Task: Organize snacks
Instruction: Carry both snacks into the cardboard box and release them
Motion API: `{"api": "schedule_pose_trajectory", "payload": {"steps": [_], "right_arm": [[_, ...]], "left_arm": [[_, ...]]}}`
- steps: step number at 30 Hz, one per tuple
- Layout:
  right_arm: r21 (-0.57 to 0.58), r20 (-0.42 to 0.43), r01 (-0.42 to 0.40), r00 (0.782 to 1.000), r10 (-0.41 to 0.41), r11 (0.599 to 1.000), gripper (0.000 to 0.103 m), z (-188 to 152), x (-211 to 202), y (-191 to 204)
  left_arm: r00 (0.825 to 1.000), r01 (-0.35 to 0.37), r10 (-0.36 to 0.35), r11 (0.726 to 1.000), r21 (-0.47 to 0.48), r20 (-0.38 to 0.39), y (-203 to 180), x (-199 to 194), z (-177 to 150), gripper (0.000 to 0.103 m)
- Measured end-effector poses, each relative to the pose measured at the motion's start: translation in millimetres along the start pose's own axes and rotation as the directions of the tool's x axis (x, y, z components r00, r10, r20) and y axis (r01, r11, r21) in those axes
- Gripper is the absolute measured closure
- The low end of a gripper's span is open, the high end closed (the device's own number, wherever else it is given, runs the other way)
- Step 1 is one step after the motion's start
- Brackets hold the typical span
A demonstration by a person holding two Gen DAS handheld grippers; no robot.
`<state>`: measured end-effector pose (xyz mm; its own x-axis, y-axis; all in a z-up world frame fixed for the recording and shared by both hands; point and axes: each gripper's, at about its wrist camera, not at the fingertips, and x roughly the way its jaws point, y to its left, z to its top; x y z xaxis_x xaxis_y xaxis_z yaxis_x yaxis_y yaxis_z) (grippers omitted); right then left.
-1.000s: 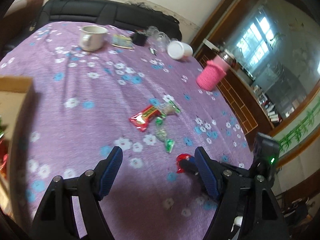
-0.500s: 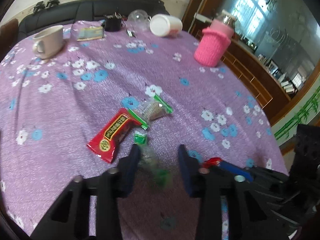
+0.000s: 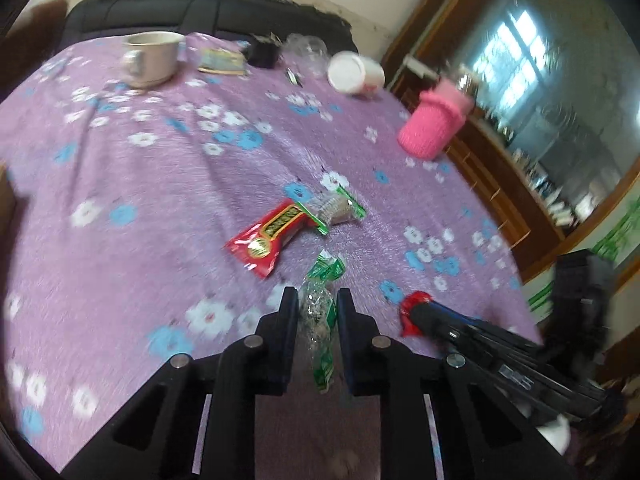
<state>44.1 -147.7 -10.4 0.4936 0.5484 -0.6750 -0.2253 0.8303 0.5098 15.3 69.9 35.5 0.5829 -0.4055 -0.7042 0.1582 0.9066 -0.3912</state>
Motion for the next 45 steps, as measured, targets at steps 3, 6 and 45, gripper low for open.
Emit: {"api": "schedule_pose_trajectory", "payload": {"steps": [3, 6, 45], "right_arm": [[0.003, 0.005, 0.002, 1.000, -0.002, 1.000, 0.087, -0.7, -0.6, -0.3], [-0.005, 0.017, 0.016, 1.000, -0.016, 1.000, 0.087, -2.4, -2.8, 2.0], [-0.438, -0.416, -0.426, 0.877, 0.242, 0.792, 0.076, -106.6, 81.1, 333.1]], "left_arm": [[0.998, 0.019, -0.015, 0.998, -0.059, 0.066, 14.4, -34.4, -10.5, 0.085], [0.990, 0.022, -0.003, 0.991, -0.132, 0.139, 39.5, -74.0, -24.3, 0.085], [0.862, -0.141, 0.358, 0.849, -0.509, 0.359, 212.2, -245.8, -103.0, 0.039]]}}
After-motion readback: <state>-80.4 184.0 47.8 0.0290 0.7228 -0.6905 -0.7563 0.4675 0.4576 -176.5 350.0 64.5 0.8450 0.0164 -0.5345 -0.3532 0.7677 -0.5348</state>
